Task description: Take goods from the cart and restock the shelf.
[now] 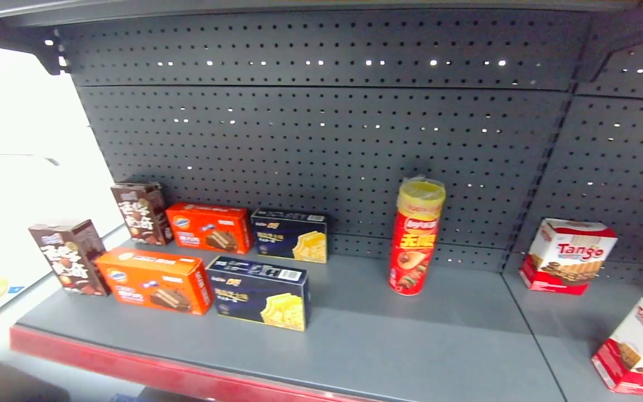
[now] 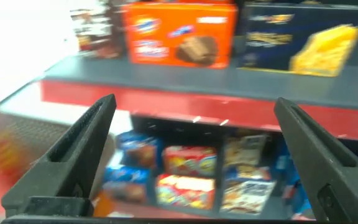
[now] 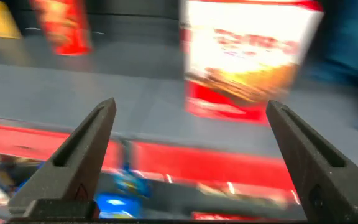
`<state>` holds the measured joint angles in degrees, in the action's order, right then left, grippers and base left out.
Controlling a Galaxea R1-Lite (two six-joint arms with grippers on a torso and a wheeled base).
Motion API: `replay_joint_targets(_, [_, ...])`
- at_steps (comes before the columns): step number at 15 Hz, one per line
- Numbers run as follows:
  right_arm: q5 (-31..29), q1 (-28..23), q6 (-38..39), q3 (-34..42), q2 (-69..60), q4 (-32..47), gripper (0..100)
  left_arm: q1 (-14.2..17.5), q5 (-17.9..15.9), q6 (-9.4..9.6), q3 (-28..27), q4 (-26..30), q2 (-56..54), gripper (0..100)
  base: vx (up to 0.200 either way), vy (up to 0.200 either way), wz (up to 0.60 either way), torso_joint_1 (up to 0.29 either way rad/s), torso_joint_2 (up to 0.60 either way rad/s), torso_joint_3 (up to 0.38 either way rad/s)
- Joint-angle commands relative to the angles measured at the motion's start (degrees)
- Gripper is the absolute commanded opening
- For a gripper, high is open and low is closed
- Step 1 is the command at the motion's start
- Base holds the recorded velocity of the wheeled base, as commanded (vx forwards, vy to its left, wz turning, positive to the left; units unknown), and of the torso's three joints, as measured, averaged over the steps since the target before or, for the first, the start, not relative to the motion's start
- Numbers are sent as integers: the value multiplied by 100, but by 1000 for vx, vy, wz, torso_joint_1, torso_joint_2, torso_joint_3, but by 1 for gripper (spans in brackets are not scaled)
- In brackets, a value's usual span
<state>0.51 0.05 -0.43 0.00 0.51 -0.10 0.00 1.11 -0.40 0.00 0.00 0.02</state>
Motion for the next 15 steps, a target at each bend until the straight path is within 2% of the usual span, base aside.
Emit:
replay_joint_targets(1, [2,4,-1,0,2,1,100,0,3,-4,0,0,-2,100,0,0,600,2,2,2])
replay_joint_targets(14, [-7,-5,43,0,2,10,100,0,-5,5,0,0,-2,100,0,0,600,3,2,3])
replay_joint_targets(15, [-16,4,43,0,2,10,100,0,-5,5,0,0,-2,100,0,0,0,0,0,0])
